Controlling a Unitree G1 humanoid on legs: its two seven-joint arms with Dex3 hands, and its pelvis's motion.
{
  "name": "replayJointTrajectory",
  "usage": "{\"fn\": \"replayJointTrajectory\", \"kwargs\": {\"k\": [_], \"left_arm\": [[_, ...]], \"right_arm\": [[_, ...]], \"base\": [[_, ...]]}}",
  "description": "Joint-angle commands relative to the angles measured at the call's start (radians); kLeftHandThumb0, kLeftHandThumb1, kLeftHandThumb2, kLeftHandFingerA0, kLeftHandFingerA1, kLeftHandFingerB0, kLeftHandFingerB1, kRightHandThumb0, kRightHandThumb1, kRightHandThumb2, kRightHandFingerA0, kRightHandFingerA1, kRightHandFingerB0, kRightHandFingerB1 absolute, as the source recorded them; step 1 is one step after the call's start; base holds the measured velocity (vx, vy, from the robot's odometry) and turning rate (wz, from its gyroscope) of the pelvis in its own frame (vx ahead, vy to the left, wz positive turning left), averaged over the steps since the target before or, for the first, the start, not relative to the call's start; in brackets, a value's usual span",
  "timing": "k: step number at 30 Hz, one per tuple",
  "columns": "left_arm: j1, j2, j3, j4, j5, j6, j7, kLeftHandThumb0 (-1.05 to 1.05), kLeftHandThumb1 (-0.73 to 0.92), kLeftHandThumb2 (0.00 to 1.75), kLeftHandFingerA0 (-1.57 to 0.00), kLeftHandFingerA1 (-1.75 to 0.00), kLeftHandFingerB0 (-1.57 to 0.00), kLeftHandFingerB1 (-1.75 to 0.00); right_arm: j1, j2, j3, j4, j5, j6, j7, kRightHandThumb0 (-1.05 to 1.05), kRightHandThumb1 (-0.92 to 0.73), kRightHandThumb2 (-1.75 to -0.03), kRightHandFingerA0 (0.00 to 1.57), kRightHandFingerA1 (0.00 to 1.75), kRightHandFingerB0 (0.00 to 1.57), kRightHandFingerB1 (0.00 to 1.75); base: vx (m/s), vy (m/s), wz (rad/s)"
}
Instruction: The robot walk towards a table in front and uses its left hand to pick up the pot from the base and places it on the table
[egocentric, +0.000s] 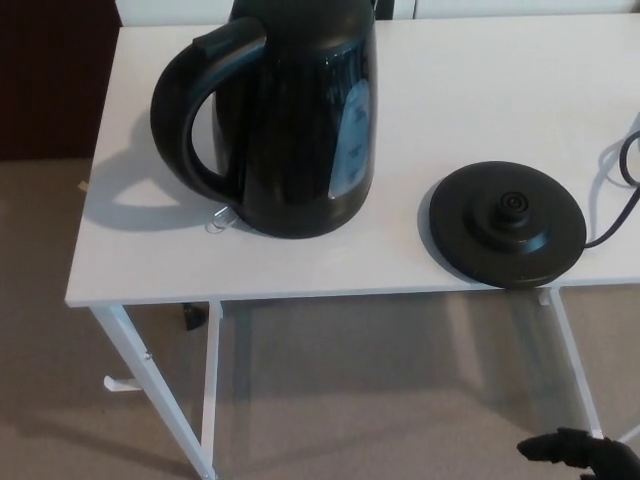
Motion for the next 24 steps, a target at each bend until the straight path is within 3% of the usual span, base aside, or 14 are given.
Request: {"fn": "replayJointTrajectory", "kwargs": {"k": [1,2,3,5,9,11,13,20,21,22,24], "left_arm": [[0.595,-0.155,0.255,0.207,-0.119,-0.133,-0.036,-0.93,0.77,1.02,0.00,-0.06,0.00,0.00],[0.676,-0.191,0.227,0.321,-0.090,-0.180,-0.032,-0.92,0.72,0.99,0.00,-0.05,0.00,0.00],[0.713,-0.207,0.203,0.356,-0.063,-0.200,-0.012,-0.92,0.74,1.00,0.00,-0.04,0.00,0.00],[0.766,-0.234,0.163,0.440,-0.029,-0.228,0.010,-0.88,0.77,1.00,0.00,-0.03,0.00,0.00],[0.784,-0.239,0.136,0.499,-0.019,-0.258,0.022,-0.88,0.77,1.00,0.00,-0.03,0.00,0.00],[0.824,-0.223,0.068,0.739,0.051,-0.347,0.053,-0.92,0.77,1.02,0.00,-0.02,0.00,0.00],[0.804,-0.207,0.012,0.804,0.097,-0.376,0.081,-0.96,0.73,1.03,0.00,-0.01,0.00,0.00],[0.777,-0.176,-0.154,0.830,0.185,-0.448,0.074,-0.85,0.67,0.98,0.00,-0.08,0.00,-0.06],[0.788,-0.175,-0.192,0.829,0.208,-0.471,0.077,-0.74,0.78,0.63,0.00,-0.07,0.00,-0.07],[0.788,-0.175,-0.221,0.834,0.222,-0.486,0.081,-0.81,0.65,0.98,0.00,-0.12,0.00,-0.10],[0.792,-0.174,-0.257,0.840,0.242,-0.528,0.106,-0.82,0.67,0.98,0.00,-0.13,0.00,-0.10]], "right_arm": [[0.070,0.002,-0.035,0.012,0.019,-0.016,-0.070,-0.41,-0.70,-0.59,0.60,0.56,0.43,0.44],[0.079,0.004,-0.047,0.010,0.030,-0.026,-0.080,-0.48,-0.56,-0.88,0.51,0.64,0.34,0.54],[0.090,0.004,-0.053,0.008,0.036,-0.031,-0.084,-0.48,-0.70,-0.60,0.51,0.55,0.36,0.42],[0.113,-0.001,-0.064,0.005,0.046,-0.046,-0.086,-0.50,-0.73,-0.61,0.41,0.50,0.32,0.40],[0.118,-0.003,-0.071,0.003,0.051,-0.048,-0.079,-0.50,-0.73,-0.61,0.41,0.50,0.32,0.40],[0.148,-0.007,-0.078,0.019,0.057,-0.078,-0.070,-0.51,-0.73,-0.60,0.43,0.48,0.34,0.40],[0.139,-0.016,-0.085,0.020,0.055,-0.078,-0.070,-0.53,-0.73,-0.60,0.43,0.47,0.34,0.39],[0.113,-0.007,-0.107,0.009,0.057,-0.065,-0.076,-0.55,-0.73,-0.61,0.40,0.47,0.31,0.39],[0.122,-0.010,-0.113,0.005,0.060,-0.068,-0.074,-0.54,-0.73,-0.61,0.40,0.46,0.30,0.38],[0.119,-0.014,-0.118,0.007,0.060,-0.071,-0.072,-0.53,-0.73,-0.61,0.39,0.46,0.30,0.38],[0.116,-0.016,-0.121,0.004,0.057,-0.076,-0.071,-0.53,-0.73,-0.61,0.40,0.46,0.30,0.38]], "base": [[0.00,0.000,0.00],[0.00,0.000,0.00],[0.00,0.000,0.00],[0.00,0.000,0.00],[0.00,0.000,0.00],[0.00,0.000,0.00],[0.00,0.000,0.00],[0.00,0.000,0.00],[0.00,0.000,0.00],[0.00,0.000,0.00],[0.00,0.000,0.00]]}}
